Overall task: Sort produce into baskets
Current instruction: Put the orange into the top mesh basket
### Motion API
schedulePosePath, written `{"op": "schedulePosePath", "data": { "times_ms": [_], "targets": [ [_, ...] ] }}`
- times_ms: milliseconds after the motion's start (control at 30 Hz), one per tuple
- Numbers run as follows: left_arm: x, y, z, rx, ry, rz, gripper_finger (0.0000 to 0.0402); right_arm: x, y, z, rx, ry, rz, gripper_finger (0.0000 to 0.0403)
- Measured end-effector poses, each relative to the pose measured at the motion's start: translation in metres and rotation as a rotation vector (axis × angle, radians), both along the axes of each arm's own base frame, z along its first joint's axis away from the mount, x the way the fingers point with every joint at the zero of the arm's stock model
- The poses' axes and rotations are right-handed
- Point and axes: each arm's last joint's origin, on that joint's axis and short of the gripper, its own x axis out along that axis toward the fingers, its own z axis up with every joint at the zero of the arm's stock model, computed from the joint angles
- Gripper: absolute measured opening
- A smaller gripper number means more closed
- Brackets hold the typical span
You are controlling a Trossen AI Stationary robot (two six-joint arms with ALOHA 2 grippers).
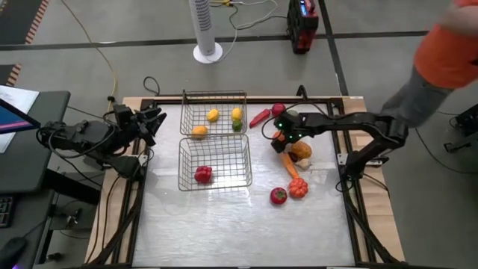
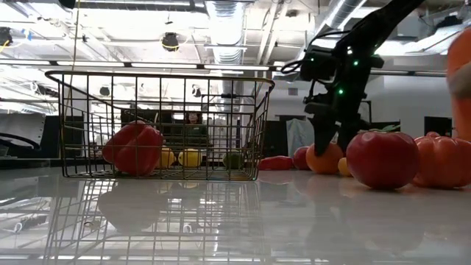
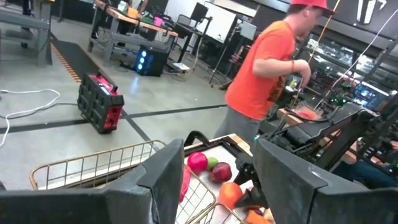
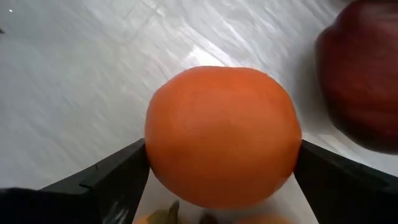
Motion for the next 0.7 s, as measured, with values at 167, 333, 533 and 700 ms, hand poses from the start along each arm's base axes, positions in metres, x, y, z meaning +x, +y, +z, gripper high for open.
{"op": "schedulePosePath", "data": {
  "times_ms": [167,333,533,700],
  "targets": [
    [0.0,0.0,0.0,-0.001,-0.001,0.0,0.0183,0.003,0.0,0.0,-0.015,-0.024,0.014,0.0396],
    [0.0,0.0,0.0,-0.001,-0.001,0.0,0.0183,0.001,0.003,0.017,-0.023,-0.073,0.026,0.0389],
    [0.0,0.0,0.0,-0.004,-0.005,0.005,0.0183,0.008,0.012,0.069,-0.075,-0.309,0.127,0.0386],
    [0.0,0.0,0.0,-0.003,-0.005,0.015,0.0183,0.027,0.02,0.11,-0.2,-0.62,0.175,0.0387]
  ]
}}
